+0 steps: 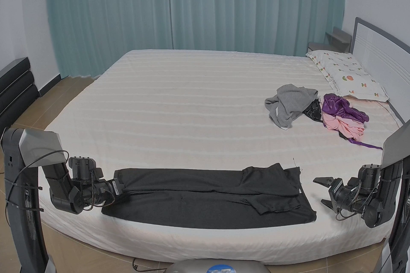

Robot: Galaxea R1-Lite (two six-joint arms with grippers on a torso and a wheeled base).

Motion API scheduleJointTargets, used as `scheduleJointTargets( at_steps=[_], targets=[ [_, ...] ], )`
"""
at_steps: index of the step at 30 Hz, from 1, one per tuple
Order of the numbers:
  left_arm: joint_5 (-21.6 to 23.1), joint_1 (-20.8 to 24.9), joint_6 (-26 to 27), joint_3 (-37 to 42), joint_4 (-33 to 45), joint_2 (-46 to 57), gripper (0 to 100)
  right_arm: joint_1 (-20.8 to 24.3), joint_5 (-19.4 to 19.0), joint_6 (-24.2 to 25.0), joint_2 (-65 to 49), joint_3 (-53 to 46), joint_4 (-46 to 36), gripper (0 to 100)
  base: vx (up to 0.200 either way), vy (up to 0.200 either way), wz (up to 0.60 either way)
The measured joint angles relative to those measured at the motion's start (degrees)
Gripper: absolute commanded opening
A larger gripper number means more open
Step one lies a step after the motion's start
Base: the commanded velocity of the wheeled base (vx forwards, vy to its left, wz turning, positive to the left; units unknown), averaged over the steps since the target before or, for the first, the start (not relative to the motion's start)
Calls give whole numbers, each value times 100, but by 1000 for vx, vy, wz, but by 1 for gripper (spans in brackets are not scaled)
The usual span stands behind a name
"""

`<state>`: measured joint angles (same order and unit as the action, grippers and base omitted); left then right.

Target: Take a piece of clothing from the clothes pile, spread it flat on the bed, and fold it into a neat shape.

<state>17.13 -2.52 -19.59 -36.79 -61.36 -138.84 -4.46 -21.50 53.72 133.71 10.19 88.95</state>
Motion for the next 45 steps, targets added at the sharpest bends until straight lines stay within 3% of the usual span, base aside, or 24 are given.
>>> scheduleJointTargets(
  at_steps=[16,33,45],
  targets=[
    [-22,40,-82,-140,2,-17,0,0,-17,55,20,39,2,100,0,0,0],
    [-33,223,-753,-138,-1,352,0,17,-20,50,26,15,2,100,0,-200,0],
    [-666,644,-941,-149,82,764,0,28,-17,50,26,-5,2,100,0,-200,0]
  ],
)
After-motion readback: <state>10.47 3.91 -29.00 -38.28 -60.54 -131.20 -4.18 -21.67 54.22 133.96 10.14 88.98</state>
